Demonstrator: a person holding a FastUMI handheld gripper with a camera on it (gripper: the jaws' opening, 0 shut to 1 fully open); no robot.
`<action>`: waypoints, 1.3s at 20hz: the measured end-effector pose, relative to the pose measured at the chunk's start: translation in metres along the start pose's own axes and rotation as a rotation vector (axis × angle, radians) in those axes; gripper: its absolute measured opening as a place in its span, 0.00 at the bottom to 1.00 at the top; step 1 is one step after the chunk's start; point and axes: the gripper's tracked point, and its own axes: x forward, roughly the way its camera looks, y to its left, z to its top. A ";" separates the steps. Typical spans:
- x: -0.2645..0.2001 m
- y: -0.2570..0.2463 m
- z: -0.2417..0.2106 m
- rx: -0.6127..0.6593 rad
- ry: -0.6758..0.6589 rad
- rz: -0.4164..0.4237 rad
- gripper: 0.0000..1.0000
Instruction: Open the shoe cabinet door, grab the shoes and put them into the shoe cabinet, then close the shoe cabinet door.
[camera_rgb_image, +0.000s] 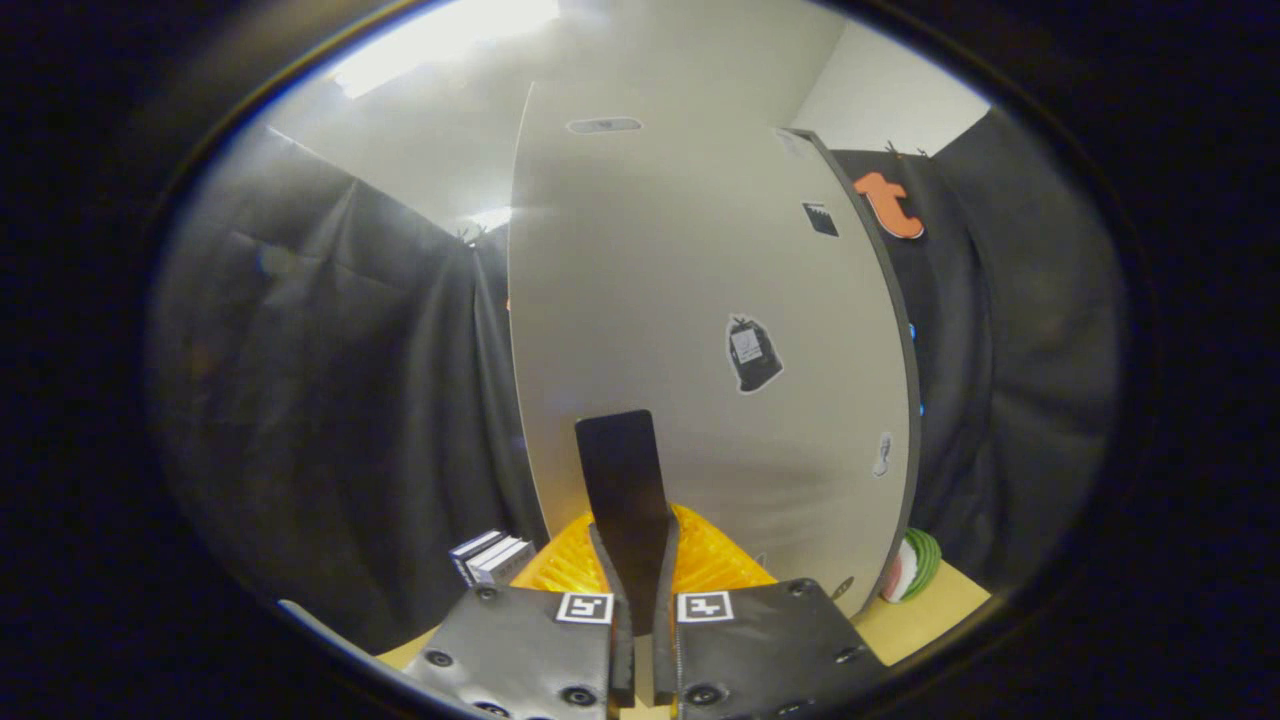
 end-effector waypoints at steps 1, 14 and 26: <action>-0.006 -0.003 0.000 0.006 0.002 0.014 0.09; -0.091 -0.073 0.019 0.017 -0.022 0.039 0.08; -0.134 -0.150 0.030 0.066 -0.077 -0.118 0.07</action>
